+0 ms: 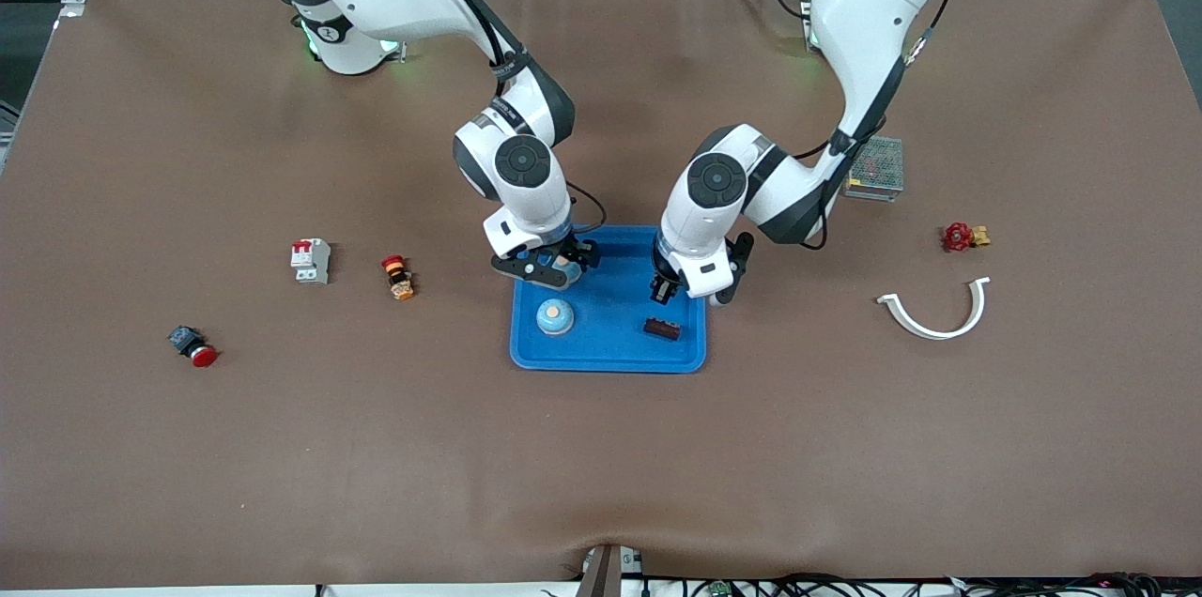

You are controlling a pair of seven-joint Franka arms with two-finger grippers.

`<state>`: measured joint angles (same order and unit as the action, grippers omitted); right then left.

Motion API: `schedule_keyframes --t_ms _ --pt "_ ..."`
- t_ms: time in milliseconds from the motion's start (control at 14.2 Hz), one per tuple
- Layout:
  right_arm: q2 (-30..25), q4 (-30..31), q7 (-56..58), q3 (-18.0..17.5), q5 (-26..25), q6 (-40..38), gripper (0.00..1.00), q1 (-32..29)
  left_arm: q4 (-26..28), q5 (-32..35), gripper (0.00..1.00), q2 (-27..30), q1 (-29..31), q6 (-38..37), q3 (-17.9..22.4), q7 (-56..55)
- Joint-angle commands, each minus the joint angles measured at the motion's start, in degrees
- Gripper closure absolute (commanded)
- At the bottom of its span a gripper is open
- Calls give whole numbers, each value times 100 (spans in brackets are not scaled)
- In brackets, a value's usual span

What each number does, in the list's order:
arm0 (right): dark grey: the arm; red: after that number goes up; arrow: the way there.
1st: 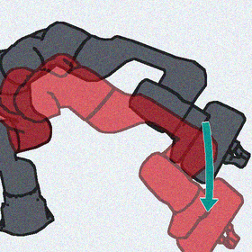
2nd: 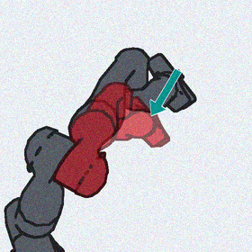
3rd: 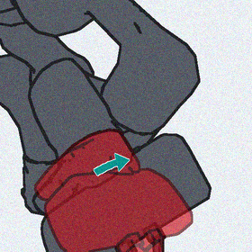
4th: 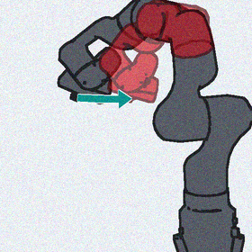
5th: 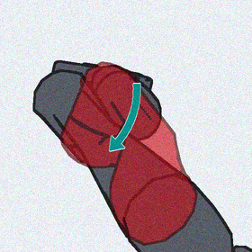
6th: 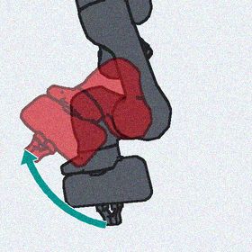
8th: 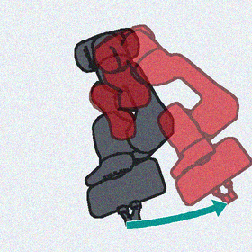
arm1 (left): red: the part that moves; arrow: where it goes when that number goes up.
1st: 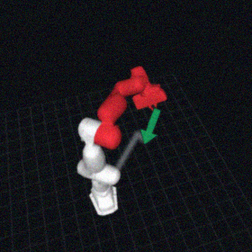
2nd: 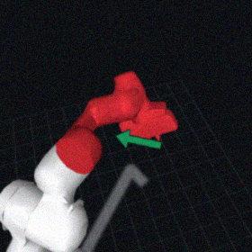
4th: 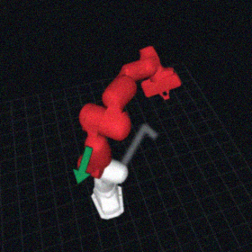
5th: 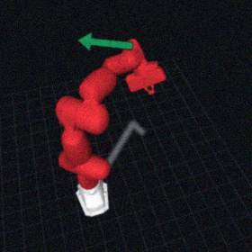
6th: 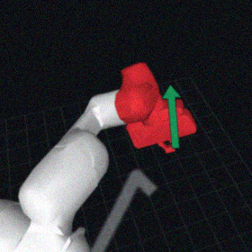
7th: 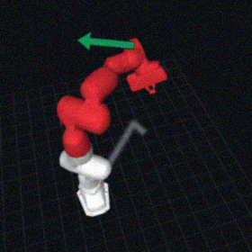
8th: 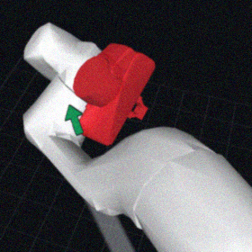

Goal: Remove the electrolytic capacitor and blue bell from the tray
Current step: 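Grasp a brown capacitor with the left gripper while the right gripper grasps a bell, then carry the capacitor with the left gripper beside the white arc clip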

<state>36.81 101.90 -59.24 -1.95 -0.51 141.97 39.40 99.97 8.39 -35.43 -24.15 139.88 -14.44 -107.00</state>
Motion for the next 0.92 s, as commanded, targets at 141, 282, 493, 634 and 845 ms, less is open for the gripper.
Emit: schedule_keyframes --t_ms 141,282,493,634,845 --pt "89 -126 -176 81 -151 94 0 68 -21 119 100 730 532 -1101 -24 538" --pt "115 -170 -246 81 -160 103 0 68 5 93 100 888 787 -1470 -33 934" --pt "238 -267 -246 81 -168 103 0 68 495 66 100 1222 1244 -1604 -33 1741" --pt "317 -311 -246 107 -177 147 0 77 786 58 100 1398 1561 -1604 -33 2374" --pt "379 -319 -263 107 -177 261 0 103 1112 57 100 1565 2026 -1823 -33 3647"
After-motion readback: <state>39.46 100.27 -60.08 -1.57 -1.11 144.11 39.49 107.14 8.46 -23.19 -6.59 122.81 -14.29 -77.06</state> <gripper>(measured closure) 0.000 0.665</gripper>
